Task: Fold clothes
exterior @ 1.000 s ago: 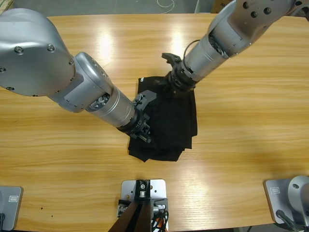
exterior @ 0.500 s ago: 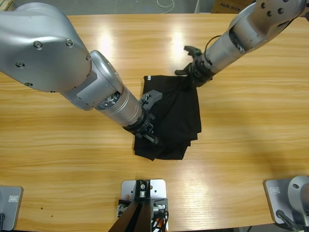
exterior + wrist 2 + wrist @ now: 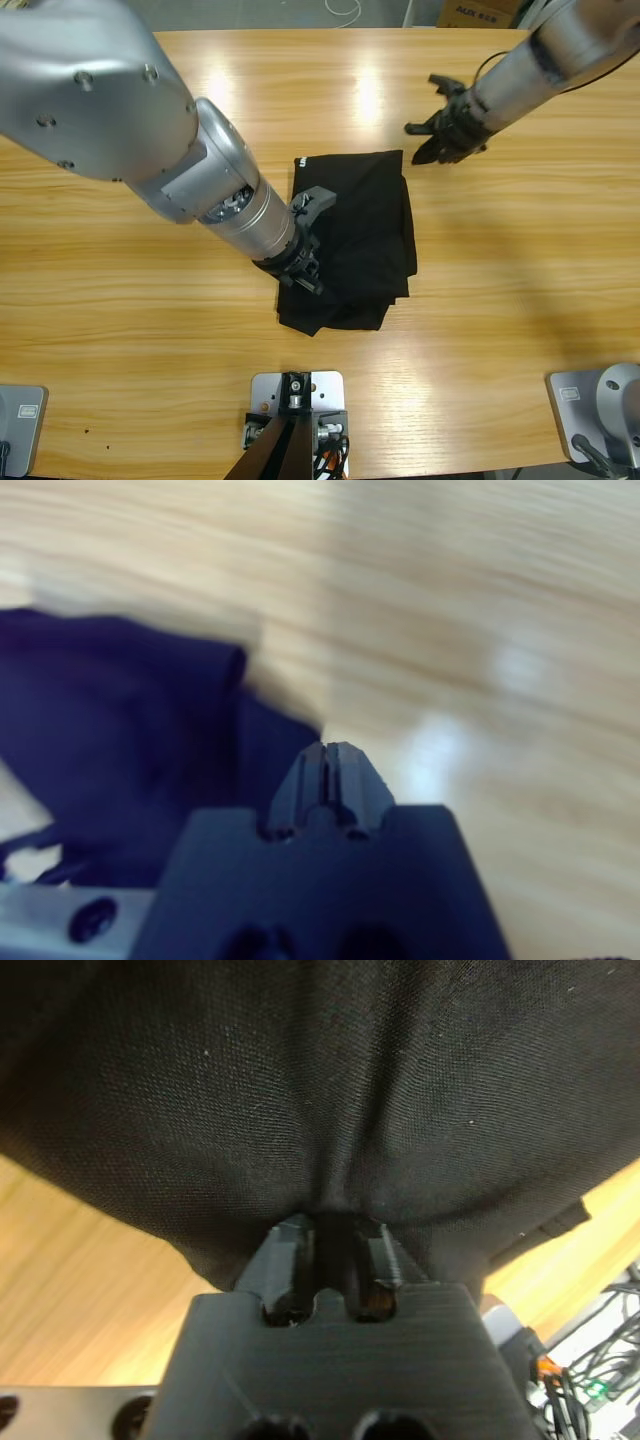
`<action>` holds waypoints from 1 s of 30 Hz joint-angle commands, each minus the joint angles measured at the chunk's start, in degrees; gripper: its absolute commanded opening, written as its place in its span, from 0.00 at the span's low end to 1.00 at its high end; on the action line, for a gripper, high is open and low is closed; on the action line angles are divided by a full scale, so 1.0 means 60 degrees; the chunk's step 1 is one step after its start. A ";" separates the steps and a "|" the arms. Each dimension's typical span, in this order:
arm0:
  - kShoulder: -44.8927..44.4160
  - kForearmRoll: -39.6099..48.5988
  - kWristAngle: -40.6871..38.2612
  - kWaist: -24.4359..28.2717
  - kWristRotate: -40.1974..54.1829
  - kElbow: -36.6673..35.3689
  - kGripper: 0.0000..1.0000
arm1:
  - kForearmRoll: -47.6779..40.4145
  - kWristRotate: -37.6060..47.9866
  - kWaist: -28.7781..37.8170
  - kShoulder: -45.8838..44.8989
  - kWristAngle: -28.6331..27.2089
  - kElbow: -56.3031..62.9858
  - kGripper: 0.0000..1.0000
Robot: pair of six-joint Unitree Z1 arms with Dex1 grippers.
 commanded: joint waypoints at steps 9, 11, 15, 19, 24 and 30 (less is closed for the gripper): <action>0.0988 0.4815 0.0052 0.0783 0.5573 -0.6379 0.68 | 0.0135 0.1304 0.2057 -0.5084 0.0167 0.2809 1.00; 0.0874 0.5008 0.0052 0.0810 0.8254 -0.6414 0.98 | 0.0879 0.1091 0.2051 -0.5474 -0.0823 0.2776 1.00; 0.0657 0.5436 -0.0077 0.1267 0.8735 -0.6247 1.00 | 0.2145 0.1061 0.2028 -0.6201 -0.1937 0.2674 1.00; 0.0684 0.5849 0.0280 0.0801 0.9309 -0.5772 1.00 | 0.2798 0.1061 0.2004 -0.6165 -0.2112 0.2624 1.00; 0.1659 0.5878 0.0374 -0.0052 0.9479 -0.5969 1.00 | 0.3237 0.1047 0.2004 -0.6382 -0.2306 0.2674 1.00; 0.3051 0.5887 0.0465 -0.0060 0.9452 -0.6877 0.98 | 0.3437 0.1061 0.1996 -0.6775 -0.2276 0.2727 1.00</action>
